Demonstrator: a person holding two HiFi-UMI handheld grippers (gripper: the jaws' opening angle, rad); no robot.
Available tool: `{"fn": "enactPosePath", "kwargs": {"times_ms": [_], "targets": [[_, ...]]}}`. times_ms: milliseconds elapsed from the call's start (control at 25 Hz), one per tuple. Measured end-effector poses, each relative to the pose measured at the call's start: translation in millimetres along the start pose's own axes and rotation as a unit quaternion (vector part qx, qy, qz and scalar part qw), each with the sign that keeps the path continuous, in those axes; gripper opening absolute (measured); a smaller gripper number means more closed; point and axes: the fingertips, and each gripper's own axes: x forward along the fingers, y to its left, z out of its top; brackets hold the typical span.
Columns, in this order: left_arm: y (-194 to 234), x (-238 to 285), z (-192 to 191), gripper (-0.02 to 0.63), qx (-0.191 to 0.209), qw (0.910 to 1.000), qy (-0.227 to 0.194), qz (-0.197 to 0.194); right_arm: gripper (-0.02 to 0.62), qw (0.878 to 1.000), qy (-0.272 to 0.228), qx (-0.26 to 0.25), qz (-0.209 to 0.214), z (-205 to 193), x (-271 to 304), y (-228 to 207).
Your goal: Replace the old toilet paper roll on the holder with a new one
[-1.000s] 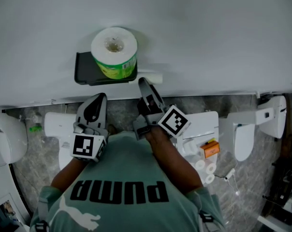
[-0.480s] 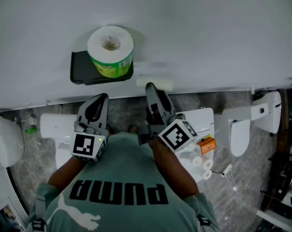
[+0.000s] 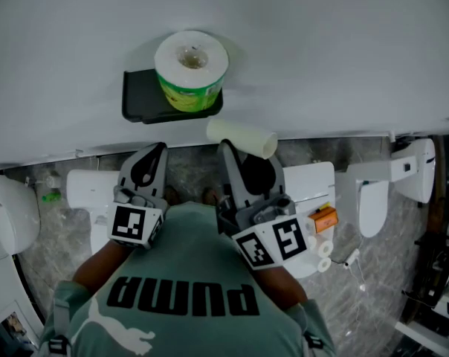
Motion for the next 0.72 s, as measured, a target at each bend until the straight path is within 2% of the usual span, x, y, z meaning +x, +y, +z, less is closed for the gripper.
{"fn": "enactPosePath", "kwargs": {"times_ms": [440, 720], "targets": [[25.3, -23.7, -4.3, 0.003, -0.011, 0.9998, -0.004, 0.016, 0.178, 0.998, 0.008, -0.067, 0.009, -0.7, 7.5, 43.0], [32.5, -28.9, -6.1, 0.003, -0.019, 0.9996, -0.01, 0.017, 0.178, 0.99, 0.013, -0.138, 0.025, 6.7, 22.9, 72.5]]}}
